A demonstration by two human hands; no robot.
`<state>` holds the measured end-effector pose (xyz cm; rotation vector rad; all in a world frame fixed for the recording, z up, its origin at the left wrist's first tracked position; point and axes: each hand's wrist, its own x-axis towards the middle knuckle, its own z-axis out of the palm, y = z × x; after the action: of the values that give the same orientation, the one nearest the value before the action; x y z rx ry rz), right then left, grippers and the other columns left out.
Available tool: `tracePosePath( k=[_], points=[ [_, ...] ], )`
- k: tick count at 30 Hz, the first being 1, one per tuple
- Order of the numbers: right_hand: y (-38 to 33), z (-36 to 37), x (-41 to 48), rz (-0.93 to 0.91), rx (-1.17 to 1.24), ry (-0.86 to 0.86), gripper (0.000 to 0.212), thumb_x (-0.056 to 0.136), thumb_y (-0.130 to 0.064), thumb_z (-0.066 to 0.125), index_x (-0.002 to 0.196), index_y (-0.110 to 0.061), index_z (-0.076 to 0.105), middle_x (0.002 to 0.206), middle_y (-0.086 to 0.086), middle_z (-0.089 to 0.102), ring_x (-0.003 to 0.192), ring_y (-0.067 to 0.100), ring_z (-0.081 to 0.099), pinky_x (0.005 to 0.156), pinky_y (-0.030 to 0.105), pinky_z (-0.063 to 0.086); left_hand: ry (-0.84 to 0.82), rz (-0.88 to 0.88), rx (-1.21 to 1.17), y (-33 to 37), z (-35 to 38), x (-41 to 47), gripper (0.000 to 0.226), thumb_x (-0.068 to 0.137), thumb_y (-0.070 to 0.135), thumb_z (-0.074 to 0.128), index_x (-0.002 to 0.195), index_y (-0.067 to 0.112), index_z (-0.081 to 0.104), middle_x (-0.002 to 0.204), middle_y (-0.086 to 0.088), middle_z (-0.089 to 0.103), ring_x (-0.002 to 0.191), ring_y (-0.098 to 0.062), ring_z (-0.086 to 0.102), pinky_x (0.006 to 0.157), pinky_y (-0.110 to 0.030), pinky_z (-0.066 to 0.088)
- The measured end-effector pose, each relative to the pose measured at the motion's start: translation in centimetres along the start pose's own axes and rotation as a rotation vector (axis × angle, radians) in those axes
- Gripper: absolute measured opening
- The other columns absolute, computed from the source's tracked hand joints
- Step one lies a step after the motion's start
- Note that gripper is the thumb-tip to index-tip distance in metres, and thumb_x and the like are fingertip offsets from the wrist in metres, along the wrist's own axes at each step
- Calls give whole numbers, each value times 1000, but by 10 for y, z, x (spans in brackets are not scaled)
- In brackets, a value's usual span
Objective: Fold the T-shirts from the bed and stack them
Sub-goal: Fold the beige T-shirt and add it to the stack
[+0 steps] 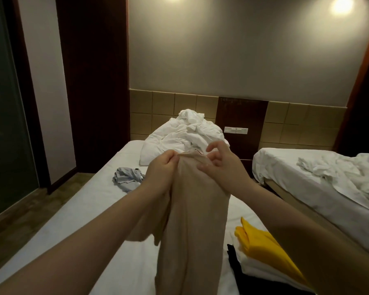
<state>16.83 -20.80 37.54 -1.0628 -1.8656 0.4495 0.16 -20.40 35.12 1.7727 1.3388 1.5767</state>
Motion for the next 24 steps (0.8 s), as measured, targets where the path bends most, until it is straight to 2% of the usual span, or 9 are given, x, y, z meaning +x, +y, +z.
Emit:
tracePosePath(
  k=[2,5,7,10,13,16,18,20,24],
  points=[
    [15,1,-12,12,-20,-31,26,79,-23,72,95,-25,51,85,-8,58,77,7,57,69,18,47,-58,110,154,4,-6,6,20,97,16,43,81,11,54,72,5,53,68,-4,46,64,-13,35],
    [36,7,-29,17,3,-51,20,77,-15,73,83,-28,58,74,-11,59,65,1,52,63,16,42,-187,239,318,12,-19,11,24,96,18,47,72,25,51,71,13,53,70,0,47,64,-15,34],
    [45,9,-36,41,31,-62,24,79,-8,69,87,-28,59,69,-9,59,59,1,51,61,16,41,-245,283,388,14,-28,14,19,93,22,53,75,27,55,73,15,55,72,2,49,65,-12,35],
    [47,12,-40,48,97,-96,32,82,-7,66,96,-35,56,71,-5,56,58,1,47,58,13,40,-288,335,433,15,-38,20,11,88,27,60,83,18,64,77,17,58,78,8,52,69,-7,36],
    [36,19,-40,-30,101,-38,31,83,-11,67,92,-38,55,79,-7,57,67,2,50,62,12,43,-291,342,424,14,-40,20,9,89,21,60,88,14,66,78,17,58,82,14,49,72,-6,37],
    [22,29,-39,-130,120,48,20,78,-18,69,91,-30,59,83,-13,61,78,3,54,70,8,40,-271,311,375,14,-41,18,7,90,23,58,87,20,63,82,17,60,85,8,52,74,-13,42],
    [15,36,-41,-149,86,20,18,78,-29,65,95,-24,60,83,-15,60,81,3,56,72,5,40,-276,287,360,14,-41,17,7,91,24,56,88,25,62,84,19,60,85,10,52,75,-14,42],
    [12,43,-45,-114,48,-46,21,83,-29,66,97,-15,60,81,-11,58,72,7,54,65,8,42,-287,273,356,15,-42,17,11,91,25,55,84,32,59,83,22,58,83,16,51,74,-9,39],
    [17,42,-48,-63,2,-149,13,88,-20,61,83,-9,58,68,-4,53,62,8,44,59,12,38,-296,251,384,17,-46,17,19,91,25,56,79,39,55,80,25,57,81,17,50,72,-6,37]
  ],
)
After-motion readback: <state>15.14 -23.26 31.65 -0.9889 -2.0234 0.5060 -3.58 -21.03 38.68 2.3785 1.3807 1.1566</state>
